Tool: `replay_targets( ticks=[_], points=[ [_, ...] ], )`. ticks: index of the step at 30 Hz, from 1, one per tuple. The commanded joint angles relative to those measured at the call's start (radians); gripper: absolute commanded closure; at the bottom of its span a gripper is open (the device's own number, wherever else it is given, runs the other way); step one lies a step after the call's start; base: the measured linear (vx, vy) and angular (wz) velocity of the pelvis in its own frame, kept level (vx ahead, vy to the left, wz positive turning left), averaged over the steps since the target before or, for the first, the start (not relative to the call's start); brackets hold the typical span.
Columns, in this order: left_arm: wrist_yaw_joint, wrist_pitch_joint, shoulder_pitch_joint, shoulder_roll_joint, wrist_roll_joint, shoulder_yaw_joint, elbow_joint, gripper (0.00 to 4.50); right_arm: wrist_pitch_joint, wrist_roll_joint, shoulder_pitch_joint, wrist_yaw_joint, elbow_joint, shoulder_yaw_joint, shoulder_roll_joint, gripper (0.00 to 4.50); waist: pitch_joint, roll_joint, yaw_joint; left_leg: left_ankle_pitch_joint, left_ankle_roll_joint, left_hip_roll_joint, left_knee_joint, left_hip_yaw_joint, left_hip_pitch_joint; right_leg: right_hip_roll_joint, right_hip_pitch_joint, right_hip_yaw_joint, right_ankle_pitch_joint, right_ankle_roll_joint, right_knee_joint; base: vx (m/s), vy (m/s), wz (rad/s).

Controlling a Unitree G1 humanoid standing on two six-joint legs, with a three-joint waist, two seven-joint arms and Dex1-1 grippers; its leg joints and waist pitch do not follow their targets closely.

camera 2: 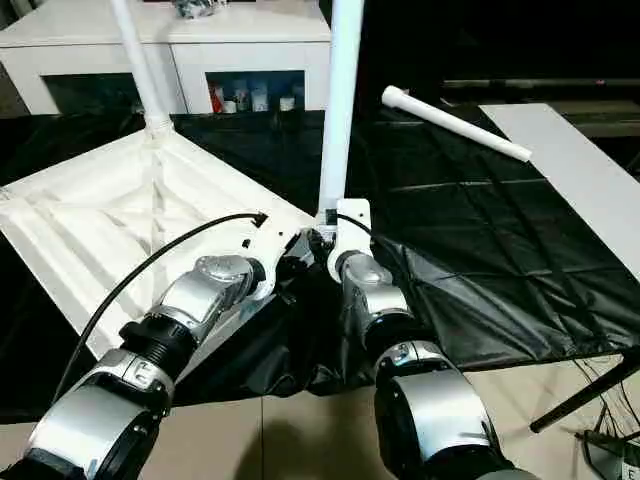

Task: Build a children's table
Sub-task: Rotate leg to tighten

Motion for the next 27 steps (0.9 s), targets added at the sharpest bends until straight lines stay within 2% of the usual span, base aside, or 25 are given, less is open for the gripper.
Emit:
replay_targets(
  ticks=[1,5,6,8,9,10,11,13,15,16,17,18,19,20,21,22,23,24,26,27],
  points=[
    [0.020,-0.010,0.027,0.021,0.012,0.013,0.040,4.50,0.021,0.002,0.008,0.013,0.026,-0.003,0.000,1.05,-0.032,-0.007,0.004,-0.150,0.057,0.042,-0.066,-0.001,-0.006,-0.053,0.030,0.032,-0.125,-0.215,-0.078,0.000,0.000,0.00],
    [0.001,-0.025,0.028,0.028,0.017,0.002,0.040,4.50,0.024,-0.001,0.018,0.046,-0.005,0.003,-0.009,1.05,-0.032,-0.006,0.005,-0.141,0.063,0.044,-0.063,0.007,-0.003,-0.050,0.030,0.031,-0.095,-0.227,-0.075,0.000,0.000,0.00],
    [-0.011,-0.033,0.030,0.035,0.019,-0.004,0.038,4.50,0.030,0.002,0.026,0.064,-0.027,0.005,-0.013,1.05,-0.033,-0.001,0.005,-0.140,0.061,0.044,-0.063,0.007,-0.003,-0.051,0.030,0.031,-0.092,-0.229,-0.073,0.000,0.000,0.00],
    [-0.054,-0.070,0.037,0.058,0.024,-0.020,0.031,4.50,0.058,0.000,0.066,0.127,-0.127,0.028,-0.036,1.05,-0.033,-0.006,0.008,-0.117,0.074,0.042,-0.058,0.008,-0.004,-0.048,0.036,0.031,-0.056,-0.223,-0.073,0.000,0.000,0.00],
    [-0.054,-0.070,0.037,0.058,0.024,-0.020,0.031,4.50,0.058,0.000,0.066,0.127,-0.127,0.028,-0.036,1.05,-0.035,-0.006,0.009,-0.107,0.076,0.043,-0.057,0.009,-0.004,-0.049,0.036,0.032,-0.038,-0.223,-0.070,0.000,0.000,0.00],
    [-0.079,-0.086,0.043,0.070,0.027,-0.029,0.024,4.50,0.086,0.003,0.094,0.155,-0.197,0.040,-0.052,1.05,-0.036,-0.006,0.006,-0.088,0.082,0.043,-0.056,0.009,-0.005,-0.049,0.038,0.030,-0.013,-0.232,-0.066,0.000,0.000,0.00],
    [-0.088,-0.086,0.047,0.076,0.028,-0.033,0.019,4.50,0.102,0.005,0.110,0.170,-0.236,0.046,-0.061,1.05,-0.035,-0.002,0.009,-0.089,0.084,0.044,-0.055,0.011,-0.002,-0.049,0.036,0.030,-0.006,-0.234,-0.067,0.000,0.000,0.00],
    [-0.099,-0.083,0.053,0.084,0.026,-0.034,0.010,4.50,0.129,0.009,0.134,0.196,-0.295,0.057,-0.077,1.05,-0.035,-0.002,0.010,-0.088,0.085,0.043,-0.053,0.011,0.001,-0.047,0.038,0.030,0.019,-0.239,-0.066,0.000,0.000,0.00],
    [-0.136,-0.102,0.065,0.102,0.025,-0.042,-0.003,4.50,0.184,0.015,0.179,0.241,-0.404,0.075,-0.111,1.05,-0.036,-0.004,0.011,-0.066,0.091,0.042,-0.051,0.011,-0.002,-0.045,0.042,0.030,0.048,-0.242,-0.061,0.000,0.000,0.00],
    [-0.147,-0.104,0.070,0.109,0.023,-0.043,-0.010,4.50,0.210,0.018,0.197,0.261,-0.448,0.083,-0.128,1.05,-0.037,-0.001,0.014,-0.051,0.096,0.042,-0.048,0.011,0.000,-0.044,0.043,0.030,0.075,-0.244,-0.059,0.000,0.000,0.00],
    [-0.165,-0.114,0.078,0.119,0.021,-0.046,-0.019,4.50,0.237,0.021,0.218,0.288,-0.500,0.093,-0.150,1.05,-0.037,0.004,0.012,-0.036,0.097,0.040,-0.047,0.010,-0.003,-0.044,0.044,0.029,0.098,-0.253,-0.054,0.000,0.000,0.00],
    [-0.178,-0.124,0.083,0.124,0.020,-0.049,-0.024,4.50,0.248,0.022,0.229,0.302,-0.528,0.099,-0.162,1.05,-0.037,0.003,0.015,-0.034,0.102,0.040,-0.045,0.011,-0.002,-0.042,0.045,0.028,0.107,-0.250,-0.056,0.000,0.000,0.00],
    [-0.194,-0.131,0.092,0.135,0.018,-0.051,-0.032,4.50,0.277,0.027,0.255,0.336,-0.589,0.110,-0.183,1.05,-0.037,0.002,0.011,-0.026,0.105,0.040,-0.044,0.010,-0.005,-0.042,0.046,0.029,0.128,-0.255,-0.051,0.000,0.000,0.00],
    [-0.221,-0.156,0.104,0.151,0.019,-0.059,-0.040,4.50,0.298,0.032,0.281,0.381,-0.653,0.126,-0.208,1.05,-0.036,0.001,0.015,-0.034,0.109,0.039,-0.043,0.011,-0.004,-0.041,0.047,0.029,0.122,-0.248,-0.054,0.000,0.000,0.00],
    [-0.237,-0.168,0.110,0.159,0.018,-0.062,-0.045,4.50,0.304,0.035,0.293,0.403,-0.680,0.134,-0.221,1.05,-0.037,0.009,0.015,-0.035,0.112,0.040,-0.042,0.009,-0.004,-0.042,0.048,0.030,0.127,-0.247,-0.052,0.000,0.000,0.00],
    [-0.283,-0.189,0.129,0.181,0.014,-0.072,-0.064,4.50,0.321,0.058,0.324,0.480,-0.753,0.154,-0.252,1.05,-0.037,0.007,0.012,-0.046,0.112,0.041,-0.042,0.010,-0.002,-0.041,0.046,0.030,0.128,-0.246,-0.054,0.000,0.000,0.00],
    [-0.290,-0.192,0.133,0.185,0.012,-0.074,-0.070,4.50,0.320,0.060,0.326,0.487,-0.757,0.155,-0.255,1.05,-0.037,0.004,0.012,-0.056,0.115,0.041,-0.042,0.011,-0.004,-0.042,0.046,0.031,0.122,-0.248,-0.054,0.000,0.000,0.00],
    [-0.325,-0.203,0.143,0.195,0.005,-0.079,-0.086,4.50,0.316,0.070,0.338,0.523,-0.781,0.162,-0.271,1.05,-0.036,0.009,0.012,-0.068,0.113,0.042,-0.044,0.010,-0.003,-0.044,0.045,0.030,0.101,-0.252,-0.055,0.000,0.000,0.00],
    [-0.428,-0.234,0.185,0.236,-0.020,-0.100,-0.156,4.50,0.313,0.092,0.372,0.611,-0.850,0.182,-0.316,1.05,-0.036,0.013,0.013,-0.087,0.108,0.046,-0.043,0.010,0.000,-0.045,0.044,0.031,0.070,-0.260,-0.056,0.000,0.000,0.00],
    [-0.428,-0.234,0.185,0.236,-0.020,-0.100,-0.156,4.50,0.313,0.092,0.372,0.611,-0.850,0.182,-0.316,1.05,-0.036,0.012,0.011,-0.085,0.106,0.047,-0.044,0.011,-0.003,-0.044,0.044,0.032,0.070,-0.260,-0.055,0.000,0.000,0.00]
  ],
)
